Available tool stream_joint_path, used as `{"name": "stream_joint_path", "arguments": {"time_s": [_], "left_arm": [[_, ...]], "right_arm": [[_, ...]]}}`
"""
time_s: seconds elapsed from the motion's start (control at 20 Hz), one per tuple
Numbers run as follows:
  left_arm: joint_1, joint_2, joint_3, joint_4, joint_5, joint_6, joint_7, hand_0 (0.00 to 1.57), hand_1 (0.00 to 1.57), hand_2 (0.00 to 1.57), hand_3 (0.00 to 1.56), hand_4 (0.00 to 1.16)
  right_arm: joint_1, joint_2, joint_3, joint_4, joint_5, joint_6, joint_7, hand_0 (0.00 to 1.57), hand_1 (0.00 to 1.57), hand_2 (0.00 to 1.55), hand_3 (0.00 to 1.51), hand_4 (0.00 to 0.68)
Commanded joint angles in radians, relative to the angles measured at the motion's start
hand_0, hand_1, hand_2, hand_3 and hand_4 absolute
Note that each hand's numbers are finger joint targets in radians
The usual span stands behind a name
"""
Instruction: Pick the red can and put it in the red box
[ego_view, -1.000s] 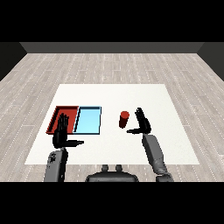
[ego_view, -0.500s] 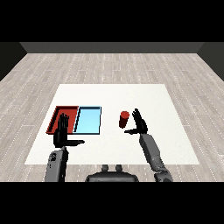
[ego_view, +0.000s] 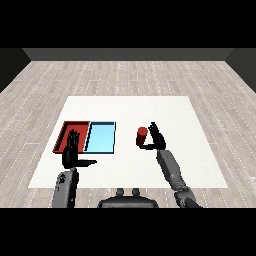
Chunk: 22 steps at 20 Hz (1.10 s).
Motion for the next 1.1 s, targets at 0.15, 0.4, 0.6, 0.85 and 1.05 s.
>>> {"name": "stream_joint_path", "arguments": {"time_s": [0.15, 0.4, 0.6, 0.85, 1.05], "left_arm": [[0.034, -0.024, -0.024, -0.016, -0.024, 0.013, -0.035, 0.00, 0.00, 0.00, 0.00, 0.00], [0.034, -0.020, -0.025, -0.067, -0.016, 0.021, 0.012, 0.00, 0.00, 0.00, 0.00, 0.00], [0.007, 0.016, 0.012, -0.088, 0.047, -0.013, 0.091, 0.00, 0.00, 0.00, 0.00, 0.00], [-0.013, 0.018, 0.024, -0.035, 0.038, -0.013, 0.038, 0.00, 0.00, 0.00, 0.00, 0.00], [0.011, -0.033, -0.022, -0.084, -0.002, 0.041, 0.059, 0.00, 0.00, 0.00, 0.00, 0.00]], "right_arm": [[-0.074, 0.016, 0.024, 0.138, 0.015, -0.032, -0.074, 0.00, 0.00, 0.00, 0.00, 0.000], [-0.172, -0.006, -0.025, 0.196, -0.026, -0.018, -0.027, 0.00, 0.00, 0.00, 0.00, 0.000], [-0.093, 0.016, 0.042, 0.105, -0.044, -0.083, -0.002, 0.00, 0.00, 0.00, 0.00, 0.000], [-0.221, 0.007, 0.020, 0.288, -0.037, -0.039, -0.053, 0.00, 0.00, 0.00, 0.00, 0.000], [-0.251, 0.016, 0.157, 0.368, -0.180, -0.102, -0.139, 0.00, 0.00, 0.00, 0.00, 0.000]]}}
